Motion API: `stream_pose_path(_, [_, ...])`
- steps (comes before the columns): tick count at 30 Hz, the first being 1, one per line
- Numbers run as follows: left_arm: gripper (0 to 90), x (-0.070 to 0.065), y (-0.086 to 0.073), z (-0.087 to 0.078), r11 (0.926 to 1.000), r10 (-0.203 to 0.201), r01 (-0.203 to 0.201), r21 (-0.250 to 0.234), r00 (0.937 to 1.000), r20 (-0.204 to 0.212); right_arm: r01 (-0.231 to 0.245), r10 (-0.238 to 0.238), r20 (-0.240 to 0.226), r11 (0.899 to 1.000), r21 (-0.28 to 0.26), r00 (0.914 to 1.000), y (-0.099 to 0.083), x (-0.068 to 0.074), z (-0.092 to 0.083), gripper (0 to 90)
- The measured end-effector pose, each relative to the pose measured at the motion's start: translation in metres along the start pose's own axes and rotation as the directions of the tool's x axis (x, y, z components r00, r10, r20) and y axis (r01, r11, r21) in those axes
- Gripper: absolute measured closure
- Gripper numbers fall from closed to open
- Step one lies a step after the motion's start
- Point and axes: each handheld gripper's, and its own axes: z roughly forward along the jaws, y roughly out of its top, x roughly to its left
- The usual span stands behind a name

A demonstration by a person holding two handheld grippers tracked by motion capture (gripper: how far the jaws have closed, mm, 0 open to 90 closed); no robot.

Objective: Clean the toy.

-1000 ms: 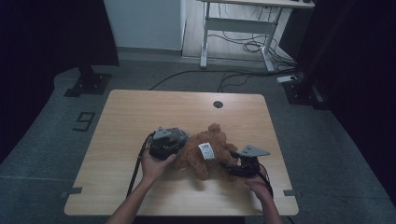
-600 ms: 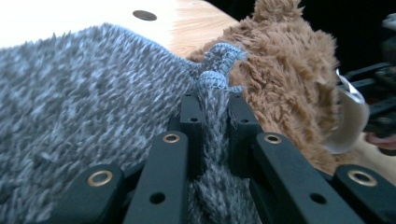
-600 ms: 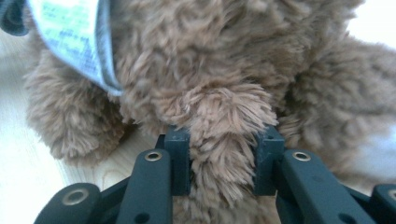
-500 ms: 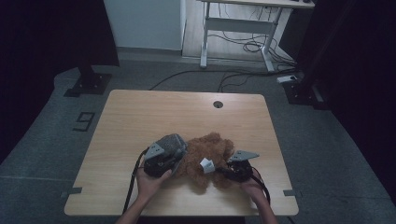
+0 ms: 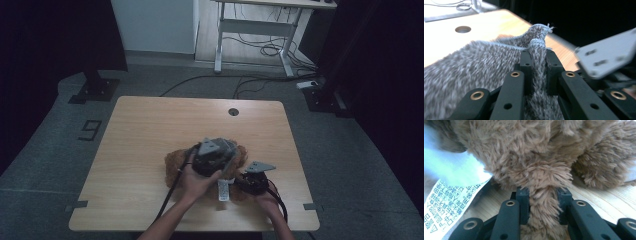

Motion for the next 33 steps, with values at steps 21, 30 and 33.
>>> stream_pose_path(21, [79.4, 0.068, -0.044, -0.077, 0.9979, -0.019, 0.002, -0.065, 0.9638, -0.266, -0.093, 0.092, -0.033, 0.996, -0.004, 0.9952, -0.001, -0.007, -0.001, 71.1])
stream_pose_path(30, [79.3, 0.102, -0.076, -0.106, 0.9916, -0.119, 0.095, -0.088, 0.9385, -0.324, -0.100, 0.099, -0.046, 0.995, -0.012, 0.9940, -0.002, -0.007, -0.001, 70.9])
stream_pose_path(33, [79.3, 0.114, -0.084, -0.106, 0.9876, -0.157, 0.149, -0.049, 0.9256, -0.345, -0.103, 0.103, -0.043, 0.995, -0.011, 0.9938, -0.002, -0.008, -0.001, 70.9])
